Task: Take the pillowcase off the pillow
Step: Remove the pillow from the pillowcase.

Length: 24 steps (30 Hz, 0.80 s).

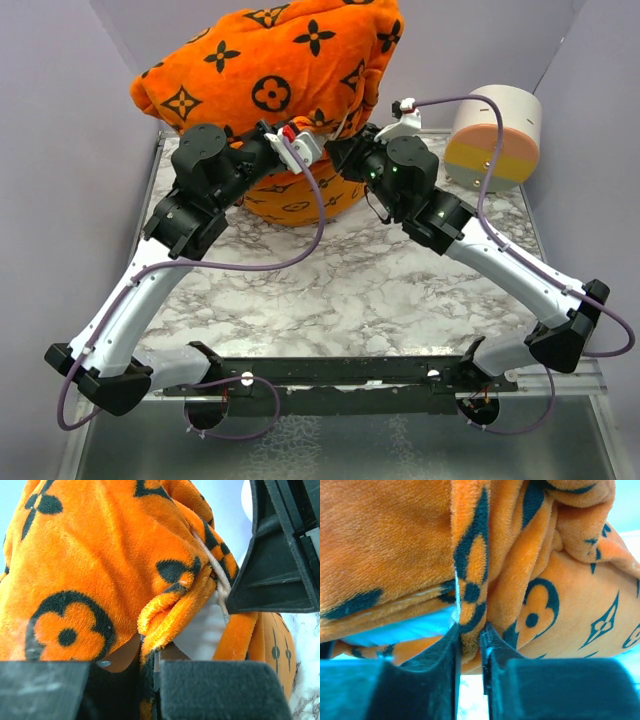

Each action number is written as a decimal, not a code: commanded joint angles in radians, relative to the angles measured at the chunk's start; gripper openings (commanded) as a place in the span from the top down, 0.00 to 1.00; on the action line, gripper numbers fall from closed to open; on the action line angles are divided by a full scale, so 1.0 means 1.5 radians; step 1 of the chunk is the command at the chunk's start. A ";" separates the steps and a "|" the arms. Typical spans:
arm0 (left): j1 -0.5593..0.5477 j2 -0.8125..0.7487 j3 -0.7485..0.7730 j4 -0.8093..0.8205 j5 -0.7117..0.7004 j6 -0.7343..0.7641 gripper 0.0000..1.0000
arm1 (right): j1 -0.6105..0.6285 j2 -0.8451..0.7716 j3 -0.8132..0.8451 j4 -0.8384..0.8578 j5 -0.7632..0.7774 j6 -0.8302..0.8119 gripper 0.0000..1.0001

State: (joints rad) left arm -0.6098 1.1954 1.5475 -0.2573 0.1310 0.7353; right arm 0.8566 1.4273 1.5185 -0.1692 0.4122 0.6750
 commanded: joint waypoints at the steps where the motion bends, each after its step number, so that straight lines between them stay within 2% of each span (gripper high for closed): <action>1: 0.001 -0.060 0.039 0.103 0.008 0.004 1.00 | -0.008 -0.016 -0.062 0.018 0.085 -0.010 0.87; 6: 0.001 -0.083 -0.008 0.231 -0.015 0.022 1.00 | -0.026 -0.039 -0.162 0.017 0.112 0.017 0.96; 11: 0.001 -0.092 -0.045 0.401 -0.042 0.027 1.00 | -0.052 -0.051 -0.228 -0.005 0.122 0.042 0.99; 14: 0.001 -0.087 -0.039 0.425 -0.045 0.010 1.00 | -0.068 -0.059 -0.251 -0.017 0.111 0.050 0.99; 17: 0.001 -0.085 -0.031 0.389 -0.035 -0.022 1.00 | -0.085 -0.070 -0.245 -0.049 0.103 0.057 0.99; 19: 0.001 -0.073 0.001 0.301 -0.022 -0.055 1.00 | -0.097 -0.087 -0.230 -0.075 0.106 0.060 0.98; 22: 0.001 -0.050 0.053 0.145 0.017 -0.106 1.00 | -0.099 -0.124 -0.200 -0.077 0.097 0.020 0.86; 24: 0.001 -0.045 0.052 0.094 0.050 -0.126 1.00 | -0.098 -0.144 -0.169 -0.085 0.085 0.003 0.78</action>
State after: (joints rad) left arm -0.6174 1.1706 1.5139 -0.1181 0.1539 0.6415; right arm 0.7631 1.2747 1.2045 -0.1181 0.4286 0.7799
